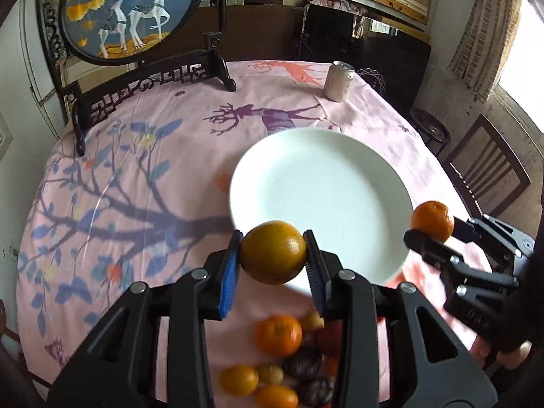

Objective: Organize fruits
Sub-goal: 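Carry both fruits onto the white plate and open both tools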

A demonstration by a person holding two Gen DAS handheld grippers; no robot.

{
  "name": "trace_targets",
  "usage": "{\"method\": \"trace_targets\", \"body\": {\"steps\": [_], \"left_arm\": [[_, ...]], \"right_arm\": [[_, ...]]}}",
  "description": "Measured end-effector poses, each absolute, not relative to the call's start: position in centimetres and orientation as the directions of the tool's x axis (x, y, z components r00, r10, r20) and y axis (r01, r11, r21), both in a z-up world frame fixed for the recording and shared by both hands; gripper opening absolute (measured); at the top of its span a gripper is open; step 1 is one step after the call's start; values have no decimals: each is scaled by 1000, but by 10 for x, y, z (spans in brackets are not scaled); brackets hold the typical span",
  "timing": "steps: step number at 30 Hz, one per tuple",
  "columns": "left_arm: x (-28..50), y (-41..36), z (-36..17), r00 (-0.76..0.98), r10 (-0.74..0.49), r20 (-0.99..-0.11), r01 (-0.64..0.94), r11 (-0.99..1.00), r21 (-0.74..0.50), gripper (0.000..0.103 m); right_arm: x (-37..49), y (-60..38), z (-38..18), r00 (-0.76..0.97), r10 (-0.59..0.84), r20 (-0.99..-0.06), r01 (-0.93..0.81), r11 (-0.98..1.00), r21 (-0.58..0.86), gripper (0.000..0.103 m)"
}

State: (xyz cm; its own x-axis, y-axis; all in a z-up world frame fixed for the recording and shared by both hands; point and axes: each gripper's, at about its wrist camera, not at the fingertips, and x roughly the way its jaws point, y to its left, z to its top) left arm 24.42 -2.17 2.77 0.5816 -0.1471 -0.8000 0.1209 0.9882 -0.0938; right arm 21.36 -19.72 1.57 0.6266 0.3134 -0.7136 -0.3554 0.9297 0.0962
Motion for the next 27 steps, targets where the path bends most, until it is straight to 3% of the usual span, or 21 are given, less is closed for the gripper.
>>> {"method": "trace_targets", "body": {"steps": [5,10,11,12,13,14,19,20,23,27], "left_arm": [[338,-42,-11,474,-157,-867,84,988,-133,36],[372,-57,-40,391,-176,-903,79,984,-157,37],[375,-57,-43,380,-182,-907,74,983,-166,42],[375,-54,-44,380,-186,-906,67,983,-173,48],[373,-51,-39,393,-191,-900,62,981,-182,63],[368,-47,-31,416,-194,-889,61,981,-186,70],[305,-22,13,534,-156,-831,67,988,-142,81],[286,-19,17,555,-137,-820,65,991,-121,83],[224,-10,23,610,-113,-784,50,993,-104,88],[161,2,14,641,-104,-761,10,992,-127,88]], "right_arm": [[301,-189,-21,528,288,-799,-347,932,106,41],[338,-179,-48,483,238,-843,-354,933,61,41],[340,-177,-51,476,225,-850,-361,932,45,43],[341,-175,-51,478,206,-854,-362,932,22,53],[338,-175,-47,500,184,-846,-355,935,-6,59],[334,-177,-40,532,171,-830,-346,938,-29,61],[280,-195,2,582,221,-783,-341,940,11,61],[263,-196,8,584,236,-777,-343,939,27,66],[205,-198,14,601,273,-751,-339,938,70,96],[133,-191,5,641,273,-717,-323,944,71,96]]}}
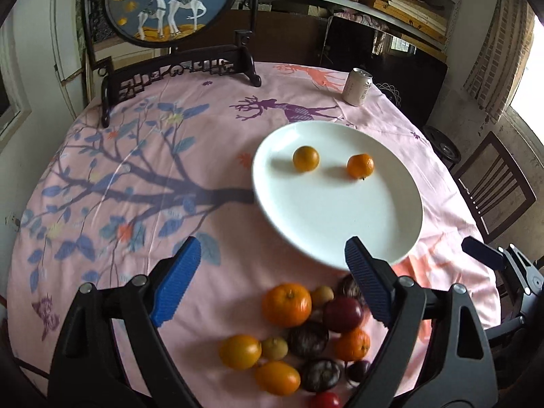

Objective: Organize fruits
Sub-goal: 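Carry both fruits onto the white plate and open both tools, then grasp a dark cherry by its body with the right tool while the left grasps an orange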

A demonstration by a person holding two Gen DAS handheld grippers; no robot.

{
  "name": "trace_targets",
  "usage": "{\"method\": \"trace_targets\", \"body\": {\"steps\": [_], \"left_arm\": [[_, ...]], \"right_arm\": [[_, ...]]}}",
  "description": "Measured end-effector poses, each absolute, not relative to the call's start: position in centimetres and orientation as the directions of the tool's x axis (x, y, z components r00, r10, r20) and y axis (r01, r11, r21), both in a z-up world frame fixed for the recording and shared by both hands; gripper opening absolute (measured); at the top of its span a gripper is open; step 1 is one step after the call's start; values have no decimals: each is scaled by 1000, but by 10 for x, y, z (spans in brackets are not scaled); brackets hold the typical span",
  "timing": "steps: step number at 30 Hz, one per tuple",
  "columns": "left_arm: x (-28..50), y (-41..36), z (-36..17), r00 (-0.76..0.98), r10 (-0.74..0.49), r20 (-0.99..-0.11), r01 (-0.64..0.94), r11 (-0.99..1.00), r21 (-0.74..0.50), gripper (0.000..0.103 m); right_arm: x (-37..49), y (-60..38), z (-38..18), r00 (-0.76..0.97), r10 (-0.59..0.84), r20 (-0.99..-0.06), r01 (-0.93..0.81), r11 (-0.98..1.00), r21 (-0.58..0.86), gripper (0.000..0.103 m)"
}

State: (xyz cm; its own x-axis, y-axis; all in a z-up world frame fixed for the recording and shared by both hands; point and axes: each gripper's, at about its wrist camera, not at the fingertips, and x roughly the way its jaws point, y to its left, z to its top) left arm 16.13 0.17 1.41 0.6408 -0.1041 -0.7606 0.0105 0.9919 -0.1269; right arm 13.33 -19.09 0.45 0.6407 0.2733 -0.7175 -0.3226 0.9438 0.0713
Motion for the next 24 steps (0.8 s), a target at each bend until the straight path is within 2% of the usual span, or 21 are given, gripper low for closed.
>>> {"method": "trace_targets", "body": {"steps": [4,10,16,17,18,19,23,24], "left_arm": [[127,8,3,652,-67,-755,-19,994,-104,88],[102,18,-10,644,-61,-763,-37,993,-111,88],[74,39,-33,625,2,-781,-83,995,-63,88],[70,42,-38,614,-2,-789,-83,994,-67,88],[66,45,-41,605,-8,-796,-82,994,-72,88],[62,47,-44,598,-14,-801,-78,994,-76,88],[49,45,-48,595,-9,-804,-60,997,-56,88],[47,44,-49,593,-8,-805,-51,998,-48,88]], "right_arm": [[91,-190,-3,638,296,-710,-305,945,120,96],[62,-185,-6,633,279,-722,-293,950,110,96],[36,-171,-32,570,320,-757,-370,922,112,95],[34,-167,-38,552,331,-765,-385,915,119,82],[33,-163,-44,526,341,-779,-400,908,127,56],[34,-160,-50,498,350,-794,-412,901,139,49],[40,-156,-62,476,341,-811,-401,904,144,46],[42,-154,-65,467,335,-818,-401,905,142,43]]}}
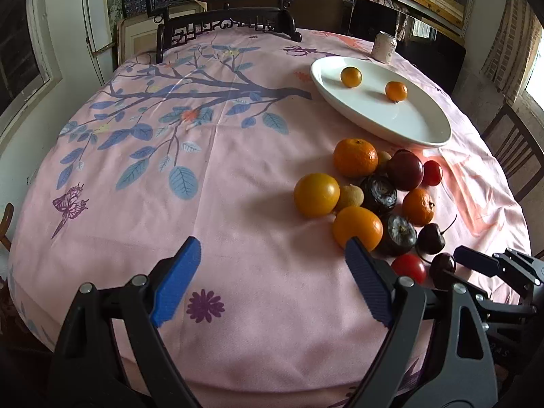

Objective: Organize fruits
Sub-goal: 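Grasp a dark cherry by its body with the right tool while the left grasps an orange, then lower the cherry and orange onto the white plate and open both tools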

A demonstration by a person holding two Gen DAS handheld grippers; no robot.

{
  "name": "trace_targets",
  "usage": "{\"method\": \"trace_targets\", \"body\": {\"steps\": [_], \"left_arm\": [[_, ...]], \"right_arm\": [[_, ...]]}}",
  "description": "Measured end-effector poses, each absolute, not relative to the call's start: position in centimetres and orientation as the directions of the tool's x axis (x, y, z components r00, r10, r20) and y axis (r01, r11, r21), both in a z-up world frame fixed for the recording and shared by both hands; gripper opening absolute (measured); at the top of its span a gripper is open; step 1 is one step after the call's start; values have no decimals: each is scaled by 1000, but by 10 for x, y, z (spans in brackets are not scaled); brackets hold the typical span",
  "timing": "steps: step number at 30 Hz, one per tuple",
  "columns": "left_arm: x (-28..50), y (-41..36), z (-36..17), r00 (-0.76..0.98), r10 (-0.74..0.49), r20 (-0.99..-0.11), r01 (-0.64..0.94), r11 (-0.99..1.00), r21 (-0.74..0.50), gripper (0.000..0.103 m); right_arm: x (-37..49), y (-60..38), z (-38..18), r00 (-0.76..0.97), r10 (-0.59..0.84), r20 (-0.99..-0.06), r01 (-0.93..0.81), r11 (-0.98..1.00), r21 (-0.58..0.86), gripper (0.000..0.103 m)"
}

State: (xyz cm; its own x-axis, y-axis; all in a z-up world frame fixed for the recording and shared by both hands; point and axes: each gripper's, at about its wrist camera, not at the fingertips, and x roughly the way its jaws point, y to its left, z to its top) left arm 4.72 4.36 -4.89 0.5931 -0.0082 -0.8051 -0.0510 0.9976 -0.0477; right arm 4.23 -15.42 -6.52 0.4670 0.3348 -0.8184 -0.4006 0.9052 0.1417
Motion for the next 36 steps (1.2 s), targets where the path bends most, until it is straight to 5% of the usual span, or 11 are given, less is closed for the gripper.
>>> {"method": "trace_targets", "body": {"steps": [5,12,21,23,36], "left_arm": [[44,30,-57,569,-27,-822,6,1000,-29,88],[51,7,-69,540,-57,-840,64,998,-27,87],[87,-12,-80,535,-67,-842,86,996,-24,61],[90,-13,-79,541,-96,-836,104,993,-47,45],[65,-3,-45,600,-169,-782,117,985,-124,44]], "right_arm": [[46,-154,-75,457,324,-829,-395,908,137,31],[36,-178,-54,528,297,-796,-349,930,115,31],[39,-195,-59,513,324,-795,-318,932,175,31],[39,-196,-59,513,326,-794,-317,932,178,31],[36,-195,-50,531,349,-772,-327,925,193,31]]}}
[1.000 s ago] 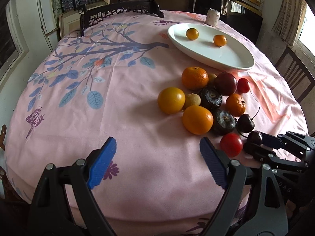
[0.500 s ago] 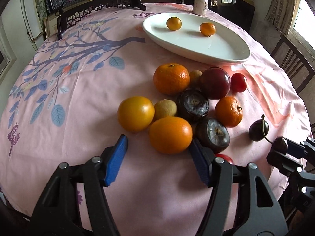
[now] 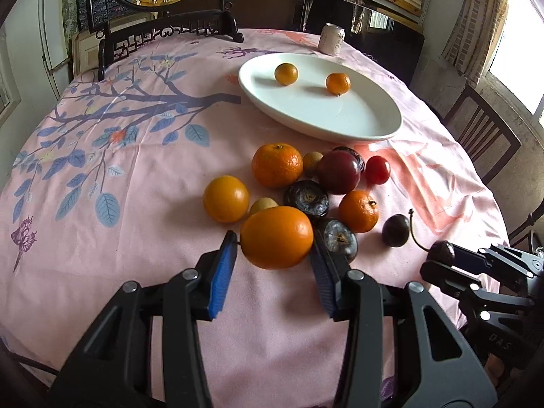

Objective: Organize fruits
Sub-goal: 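Lower the cherry and orange onto the white plate and open both tools, then withdraw both tools from the plate back toward the fruit pile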

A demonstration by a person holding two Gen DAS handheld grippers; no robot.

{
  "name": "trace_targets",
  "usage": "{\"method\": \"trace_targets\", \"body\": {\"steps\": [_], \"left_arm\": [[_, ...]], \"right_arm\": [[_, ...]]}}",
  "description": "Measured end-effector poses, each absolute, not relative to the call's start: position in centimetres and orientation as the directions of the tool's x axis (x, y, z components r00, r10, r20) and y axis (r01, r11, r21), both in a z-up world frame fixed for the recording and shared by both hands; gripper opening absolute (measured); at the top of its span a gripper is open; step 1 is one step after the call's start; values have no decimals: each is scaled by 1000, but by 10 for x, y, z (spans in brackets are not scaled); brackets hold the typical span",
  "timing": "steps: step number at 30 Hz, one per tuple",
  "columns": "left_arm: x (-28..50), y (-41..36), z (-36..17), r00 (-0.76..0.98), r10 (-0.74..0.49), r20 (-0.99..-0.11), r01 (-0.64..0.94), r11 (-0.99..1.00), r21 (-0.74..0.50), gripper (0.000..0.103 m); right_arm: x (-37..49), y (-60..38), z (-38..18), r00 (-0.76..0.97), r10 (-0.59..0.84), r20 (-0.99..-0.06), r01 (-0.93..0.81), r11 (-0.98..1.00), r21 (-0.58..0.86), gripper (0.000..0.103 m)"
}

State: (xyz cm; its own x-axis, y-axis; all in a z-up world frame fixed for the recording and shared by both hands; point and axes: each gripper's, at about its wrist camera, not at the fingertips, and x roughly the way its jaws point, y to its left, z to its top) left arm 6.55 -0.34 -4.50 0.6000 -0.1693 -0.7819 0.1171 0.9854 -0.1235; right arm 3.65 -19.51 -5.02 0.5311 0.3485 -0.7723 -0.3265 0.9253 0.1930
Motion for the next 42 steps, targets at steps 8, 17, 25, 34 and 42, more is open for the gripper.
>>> {"method": "trace_targets", "body": {"steps": [8,17,25,34,42], "left_arm": [[83,-11,-11,621,-183,-762,165,981,-101,44],[238,-52,9,576,-137,-806,186,982,-34,45],[338,-90,-21,495,-129,-859,170,984,-49,45],[360,-96,-22,495,-130,-859,148,987,-64,65],[266,-49,30,616,-162,-771,163,984,-76,72]], "right_arm": [[50,-196,-32,562,360,-745,-343,921,186,31],[184,-208,3,642,280,-714,-315,945,88,31],[282,-220,-44,580,174,-796,-268,963,16,31],[298,-214,-57,596,114,-795,-257,965,-54,56],[222,-238,-14,609,180,-772,-239,970,37,60]]}}
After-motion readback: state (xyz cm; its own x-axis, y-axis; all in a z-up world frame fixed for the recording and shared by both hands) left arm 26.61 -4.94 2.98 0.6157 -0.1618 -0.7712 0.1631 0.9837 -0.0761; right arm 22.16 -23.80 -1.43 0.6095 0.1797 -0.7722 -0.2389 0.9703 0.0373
